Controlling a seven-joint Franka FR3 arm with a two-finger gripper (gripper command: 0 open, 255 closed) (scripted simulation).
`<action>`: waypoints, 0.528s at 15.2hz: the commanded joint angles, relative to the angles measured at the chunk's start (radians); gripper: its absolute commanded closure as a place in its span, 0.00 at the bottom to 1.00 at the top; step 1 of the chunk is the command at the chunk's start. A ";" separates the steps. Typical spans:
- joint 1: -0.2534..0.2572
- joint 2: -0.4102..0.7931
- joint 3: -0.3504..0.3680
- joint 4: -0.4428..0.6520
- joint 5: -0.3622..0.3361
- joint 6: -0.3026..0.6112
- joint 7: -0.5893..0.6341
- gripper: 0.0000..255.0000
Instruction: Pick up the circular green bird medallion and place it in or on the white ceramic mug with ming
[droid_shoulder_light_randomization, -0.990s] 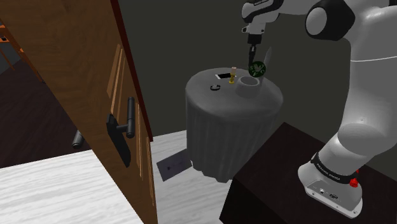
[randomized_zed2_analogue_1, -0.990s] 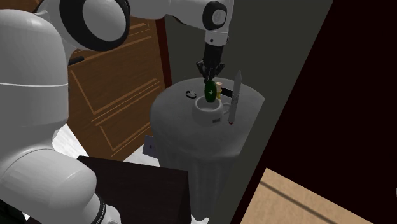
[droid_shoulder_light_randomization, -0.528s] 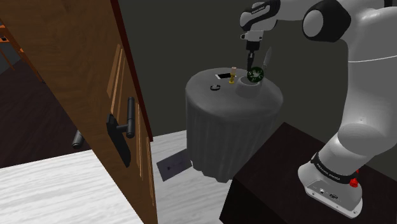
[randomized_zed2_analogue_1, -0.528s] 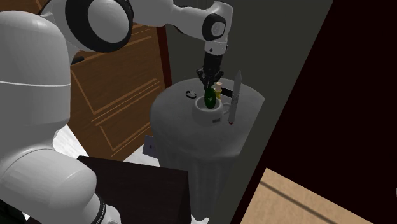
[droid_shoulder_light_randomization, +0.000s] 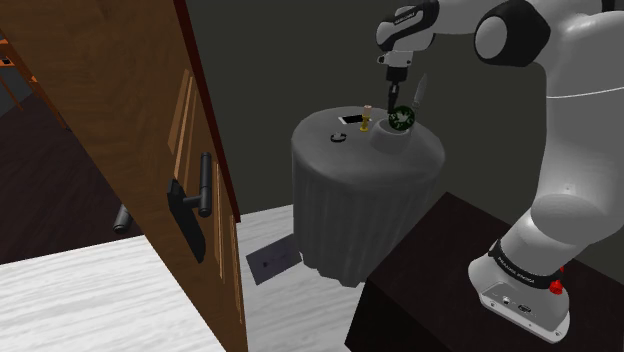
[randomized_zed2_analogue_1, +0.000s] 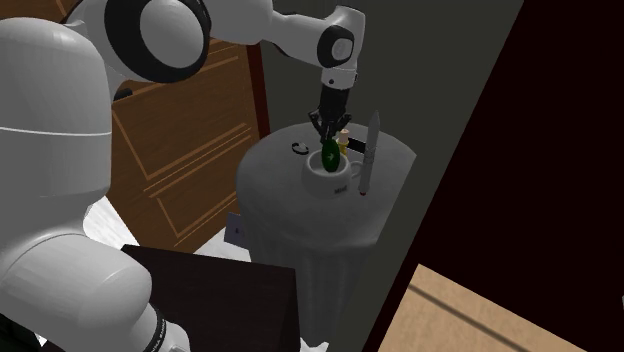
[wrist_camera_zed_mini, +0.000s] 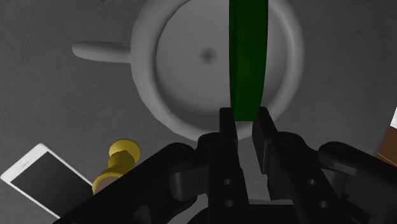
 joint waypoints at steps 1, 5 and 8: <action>0.000 0.001 0.000 -0.002 -0.001 0.000 0.000 1.00; 0.000 0.002 0.000 0.001 0.000 -0.001 0.000 0.00; -0.004 -0.001 -0.002 0.030 -0.003 -0.033 0.003 0.00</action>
